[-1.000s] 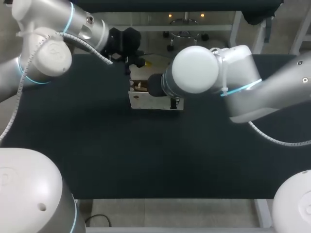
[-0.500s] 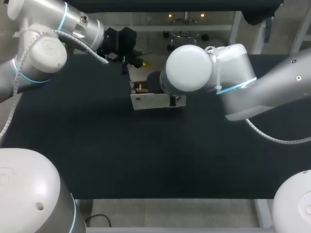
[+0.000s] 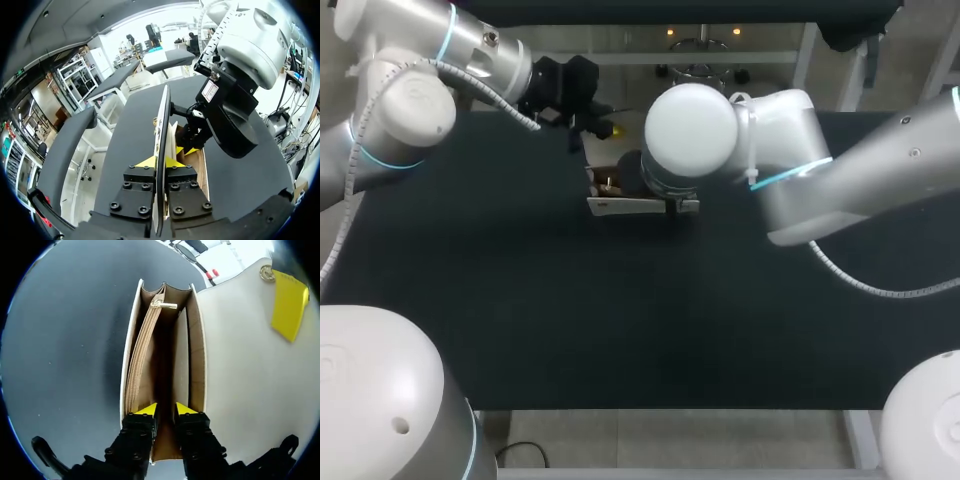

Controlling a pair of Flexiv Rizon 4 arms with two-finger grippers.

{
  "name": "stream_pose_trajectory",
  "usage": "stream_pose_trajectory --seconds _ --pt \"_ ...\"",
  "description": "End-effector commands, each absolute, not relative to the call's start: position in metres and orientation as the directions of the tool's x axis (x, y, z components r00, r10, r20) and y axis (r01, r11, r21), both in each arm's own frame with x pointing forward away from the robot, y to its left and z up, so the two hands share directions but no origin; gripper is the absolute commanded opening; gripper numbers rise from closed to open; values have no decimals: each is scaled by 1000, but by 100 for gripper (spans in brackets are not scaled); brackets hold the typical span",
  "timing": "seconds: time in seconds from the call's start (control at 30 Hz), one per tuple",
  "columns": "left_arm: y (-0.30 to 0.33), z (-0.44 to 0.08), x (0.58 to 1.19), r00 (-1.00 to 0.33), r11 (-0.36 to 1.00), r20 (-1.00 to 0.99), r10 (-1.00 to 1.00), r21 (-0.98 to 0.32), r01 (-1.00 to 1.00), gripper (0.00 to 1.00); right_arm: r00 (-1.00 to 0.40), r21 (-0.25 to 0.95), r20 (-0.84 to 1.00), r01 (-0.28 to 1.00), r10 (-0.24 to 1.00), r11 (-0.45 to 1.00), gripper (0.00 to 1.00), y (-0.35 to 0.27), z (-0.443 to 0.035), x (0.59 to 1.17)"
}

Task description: Pick up the bag, open it, inspect its contents, close it, and place it on the opposite side

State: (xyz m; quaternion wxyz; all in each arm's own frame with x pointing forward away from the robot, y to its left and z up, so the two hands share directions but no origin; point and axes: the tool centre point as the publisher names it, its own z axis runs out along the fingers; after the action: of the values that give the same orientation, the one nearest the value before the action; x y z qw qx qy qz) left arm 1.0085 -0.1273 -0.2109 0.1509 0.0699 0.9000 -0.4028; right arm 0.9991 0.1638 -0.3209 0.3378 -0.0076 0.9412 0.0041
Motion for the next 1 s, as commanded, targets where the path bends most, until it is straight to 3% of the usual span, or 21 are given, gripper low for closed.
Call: stream_pose_trajectory --seconds 0.03,0.7,1.0 --pt "-128 -209 1012 -946 661 -325 6 -709 248 0 -775 0 -632 -12 -9 1000 100 163 -323 1001" --pt "-127 -211 1010 -944 660 -329 18 -706 258 0 -773 -4 -634 2 -1 1000 100 165 -324 1002" --pt "-124 -218 1016 -944 685 -330 -11 -690 233 0 -724 9 -690 -18 -7 1000 100 165 -294 979"
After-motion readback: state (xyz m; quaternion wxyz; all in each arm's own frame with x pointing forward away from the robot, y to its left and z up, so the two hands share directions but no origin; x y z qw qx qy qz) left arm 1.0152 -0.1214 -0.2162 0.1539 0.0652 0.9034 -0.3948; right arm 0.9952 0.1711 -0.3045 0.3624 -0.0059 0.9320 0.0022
